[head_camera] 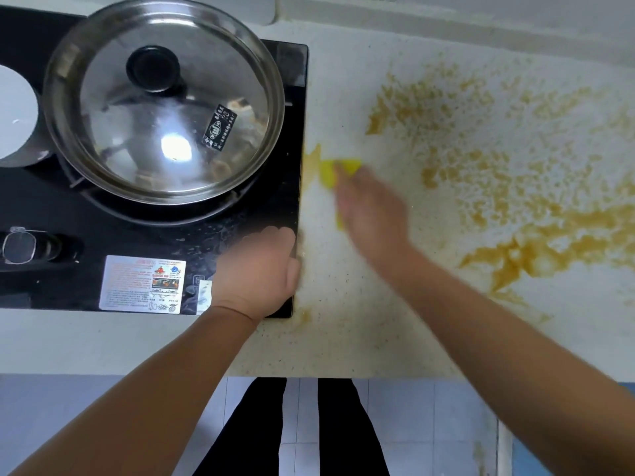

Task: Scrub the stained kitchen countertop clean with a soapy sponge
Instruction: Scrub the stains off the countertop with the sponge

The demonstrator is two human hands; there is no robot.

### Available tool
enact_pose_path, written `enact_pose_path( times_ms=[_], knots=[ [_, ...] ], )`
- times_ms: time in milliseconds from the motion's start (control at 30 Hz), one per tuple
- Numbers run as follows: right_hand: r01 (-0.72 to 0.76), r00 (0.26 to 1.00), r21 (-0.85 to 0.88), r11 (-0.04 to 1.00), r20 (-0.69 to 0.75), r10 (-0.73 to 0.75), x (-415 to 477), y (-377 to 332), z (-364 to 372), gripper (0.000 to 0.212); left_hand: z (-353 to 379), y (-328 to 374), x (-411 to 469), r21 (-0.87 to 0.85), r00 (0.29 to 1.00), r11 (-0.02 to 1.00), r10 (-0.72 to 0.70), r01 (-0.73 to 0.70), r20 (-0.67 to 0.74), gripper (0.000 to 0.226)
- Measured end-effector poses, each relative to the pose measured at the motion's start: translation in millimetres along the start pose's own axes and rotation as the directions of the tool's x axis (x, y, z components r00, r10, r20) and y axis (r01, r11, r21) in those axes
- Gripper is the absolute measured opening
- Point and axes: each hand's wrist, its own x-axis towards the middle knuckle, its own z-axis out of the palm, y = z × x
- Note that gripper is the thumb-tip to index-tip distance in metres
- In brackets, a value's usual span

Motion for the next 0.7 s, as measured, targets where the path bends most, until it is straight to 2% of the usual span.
enact_pose_path(
  times_ms=[33, 100, 133, 200, 267, 367, 400, 433, 500, 567, 600, 633, 700],
  knots=[
    [-0.139, 0.990, -0.018, 0.990, -0.040, 0.138, 22, 21, -4, 0.036, 0, 0, 0, -0.006, 1.000, 1.000, -0.002, 0.002, -0.002, 0.015],
    [-0.392, 0.906, -0.052, 0.918, -0.192, 0.376, 35, 54, -11, 0.037, -1, 0, -1, -0.015, 1.000, 1.000, -0.001, 0.001, 0.000, 0.015],
    [-0.401, 0.896, -0.063, 0.914, -0.236, 0.377, 28, 53, -14, 0.041, -1, 1, 0, -0.018, 1.000, 1.000, -0.001, 0.001, 0.002, 0.015],
    [-0.287, 0.947, -0.076, 0.955, -0.174, 0.271, -5, 32, -8, 0.046, -2, 1, 0, -0.018, 1.000, 1.000, 0.001, 0.000, 0.008, 0.015],
    [-0.091, 0.990, -0.080, 0.993, -0.116, 0.081, -40, 1, -5, 0.044, -3, 1, 0, -0.016, 1.000, 1.000, 0.000, 0.000, 0.017, 0.015],
    [0.143, 0.983, -0.041, 0.989, -0.114, -0.147, -31, -11, 0, 0.029, -2, 0, 1, -0.005, 1.000, 1.000, -0.003, 0.003, 0.017, 0.016],
    [0.156, 0.979, -0.009, 0.988, -0.129, -0.156, -13, -7, -4, 0.024, -1, 0, 1, -0.005, 1.000, 1.000, -0.004, 0.004, 0.012, 0.015],
    [0.088, 0.987, 0.056, 0.995, -0.143, -0.079, 8, 4, -9, 0.018, -1, 0, 1, -0.007, 1.000, 1.000, -0.004, 0.004, 0.006, 0.015],
    [-0.168, 0.975, 0.105, 0.980, -0.131, 0.181, 48, 35, -21, 0.018, 0, 0, 1, -0.012, 1.000, 1.000, -0.002, 0.001, -0.005, 0.014],
    [-0.377, 0.915, 0.013, 0.926, -0.147, 0.375, 58, 56, -24, 0.027, 0, -1, 0, -0.017, 1.000, 1.000, 0.001, -0.001, -0.011, 0.014],
    [-0.397, 0.907, -0.020, 0.918, -0.160, 0.389, 49, 50, -24, 0.029, 0, -1, 0, -0.020, 1.000, 1.000, 0.003, -0.004, -0.016, 0.014],
    [-0.358, 0.927, -0.037, 0.933, -0.137, 0.350, 33, 35, -21, 0.031, -1, -1, 0, -0.023, 1.000, 1.000, 0.007, -0.007, -0.018, 0.015],
    [-0.176, 0.984, 0.022, 0.984, 0.010, 0.176, -14, -10, -12, 0.038, -2, 0, 0, -0.018, 1.000, 1.000, 0.011, -0.011, -0.015, 0.015]
  ],
)
